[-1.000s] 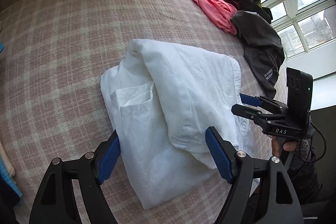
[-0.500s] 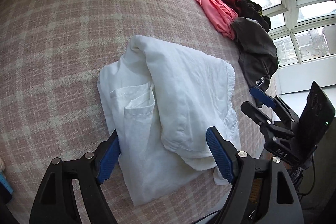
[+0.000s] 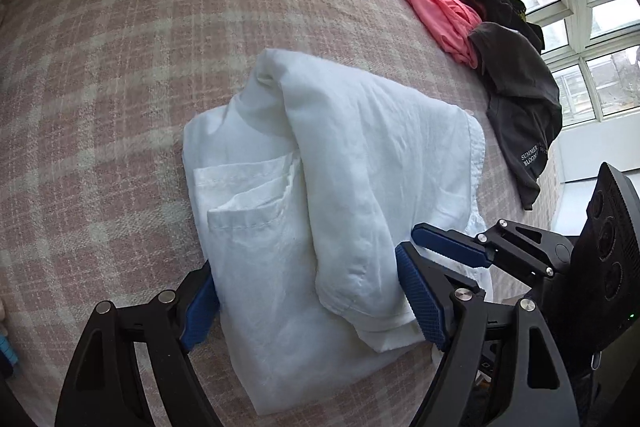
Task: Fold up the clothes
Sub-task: 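Grasp the folded shirt bundle with the right gripper and lift it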
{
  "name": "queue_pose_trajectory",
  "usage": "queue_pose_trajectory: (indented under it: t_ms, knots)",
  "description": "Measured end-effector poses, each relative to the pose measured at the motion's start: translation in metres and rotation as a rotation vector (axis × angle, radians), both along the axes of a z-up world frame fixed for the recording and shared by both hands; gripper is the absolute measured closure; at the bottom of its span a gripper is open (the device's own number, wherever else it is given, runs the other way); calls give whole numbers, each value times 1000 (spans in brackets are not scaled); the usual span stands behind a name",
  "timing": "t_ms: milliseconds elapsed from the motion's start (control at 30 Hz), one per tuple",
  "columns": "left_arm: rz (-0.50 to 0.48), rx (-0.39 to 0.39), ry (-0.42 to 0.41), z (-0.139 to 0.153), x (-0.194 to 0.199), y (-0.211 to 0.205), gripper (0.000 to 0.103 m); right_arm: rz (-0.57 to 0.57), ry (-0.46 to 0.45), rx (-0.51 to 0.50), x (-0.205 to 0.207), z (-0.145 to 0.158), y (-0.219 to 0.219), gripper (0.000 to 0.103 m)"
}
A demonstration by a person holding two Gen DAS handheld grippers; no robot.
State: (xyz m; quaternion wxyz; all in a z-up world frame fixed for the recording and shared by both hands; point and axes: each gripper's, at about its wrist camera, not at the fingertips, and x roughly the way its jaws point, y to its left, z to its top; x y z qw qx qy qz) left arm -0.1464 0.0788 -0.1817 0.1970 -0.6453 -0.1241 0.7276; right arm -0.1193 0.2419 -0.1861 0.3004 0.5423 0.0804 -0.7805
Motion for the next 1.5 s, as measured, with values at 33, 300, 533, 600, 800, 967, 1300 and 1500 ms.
queue_pose_trajectory:
  t_ms: [33, 300, 533, 600, 800, 967, 1300, 1500]
  knots:
    - [-10, -22, 15, -1, 1, 4, 23, -20, -25, -26, 0, 3, 8, 83]
    - [-15, 2, 68, -1, 7, -12, 46, -483, -118, -167, -10, 3, 138, 40]
    - [-33, -11, 78, 1, 9, -6, 48, -397, -126, -166, -15, -16, 121, 34]
    - [-34, -12, 78, 1, 9, -5, 48, -325, -102, -152, -12, -16, 106, 31]
    - [-44, -28, 85, -1, 11, -1, 47, -216, -120, -142, -12, -11, 90, 31]
    - [-61, -29, 101, -2, 13, 5, 39, -237, -245, -233, -23, -18, 103, 86]
    - [-138, -116, 182, 3, 19, 29, 77, -185, -180, -152, -18, -13, 81, 90]
    - [-90, -74, 213, 20, 26, 18, 86, -204, -159, -251, -13, 14, 84, 92]
